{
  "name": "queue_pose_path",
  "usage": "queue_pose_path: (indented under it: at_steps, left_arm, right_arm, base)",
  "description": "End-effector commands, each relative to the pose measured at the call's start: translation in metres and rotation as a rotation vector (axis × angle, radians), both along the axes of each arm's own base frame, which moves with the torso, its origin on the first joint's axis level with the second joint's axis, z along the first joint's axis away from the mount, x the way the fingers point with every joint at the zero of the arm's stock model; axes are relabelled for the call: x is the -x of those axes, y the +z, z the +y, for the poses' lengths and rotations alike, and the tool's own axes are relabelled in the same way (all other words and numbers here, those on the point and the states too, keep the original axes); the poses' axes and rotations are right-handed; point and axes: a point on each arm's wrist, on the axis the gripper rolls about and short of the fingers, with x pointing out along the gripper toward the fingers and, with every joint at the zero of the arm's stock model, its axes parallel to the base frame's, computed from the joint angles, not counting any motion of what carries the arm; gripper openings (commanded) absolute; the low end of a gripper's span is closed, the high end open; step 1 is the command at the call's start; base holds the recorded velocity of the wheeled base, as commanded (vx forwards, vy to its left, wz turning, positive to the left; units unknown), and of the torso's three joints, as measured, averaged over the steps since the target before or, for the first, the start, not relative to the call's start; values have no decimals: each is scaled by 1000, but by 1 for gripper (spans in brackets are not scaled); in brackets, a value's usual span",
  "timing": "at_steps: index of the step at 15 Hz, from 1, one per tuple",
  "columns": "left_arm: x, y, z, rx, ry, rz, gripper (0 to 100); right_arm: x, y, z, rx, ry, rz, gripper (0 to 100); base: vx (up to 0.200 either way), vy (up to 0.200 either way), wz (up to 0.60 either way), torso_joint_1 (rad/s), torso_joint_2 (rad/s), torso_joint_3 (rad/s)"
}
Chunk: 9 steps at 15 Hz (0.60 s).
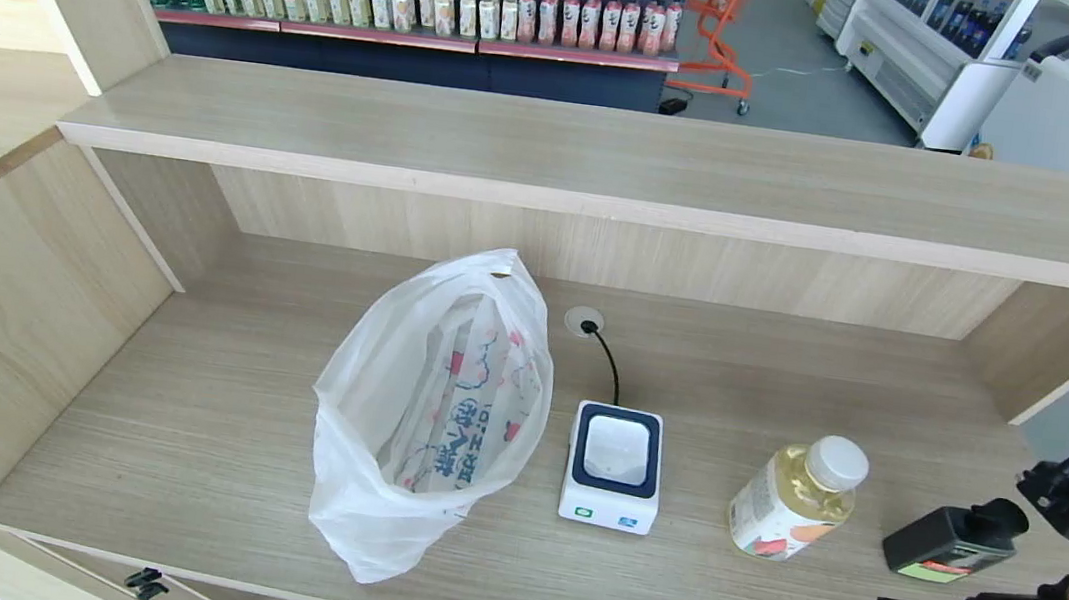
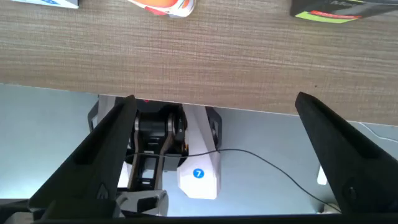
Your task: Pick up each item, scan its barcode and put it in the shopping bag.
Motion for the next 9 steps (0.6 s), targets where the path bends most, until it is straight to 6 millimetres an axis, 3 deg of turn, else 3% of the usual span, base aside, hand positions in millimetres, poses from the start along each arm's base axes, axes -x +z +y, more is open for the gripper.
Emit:
queue_pose_path:
  at_steps: [1, 6, 9]
  left_arm:
    - [0, 0, 0, -1, 1, 1, 100]
    - [0, 0, 0, -1, 1, 2, 100]
    - [0, 0, 0, -1, 1, 1, 100]
  right_arm:
    - [-15, -16, 10, 19, 39, 70, 100]
    - [-36, -27, 36, 31, 117, -23, 100]
    - [-44, -37, 40, 41, 110, -37, 100]
  base:
    - [0, 0, 0, 0, 0, 0]
    - [0, 0, 0, 0, 0, 0]
    - [0, 0, 0, 0, 0, 0]
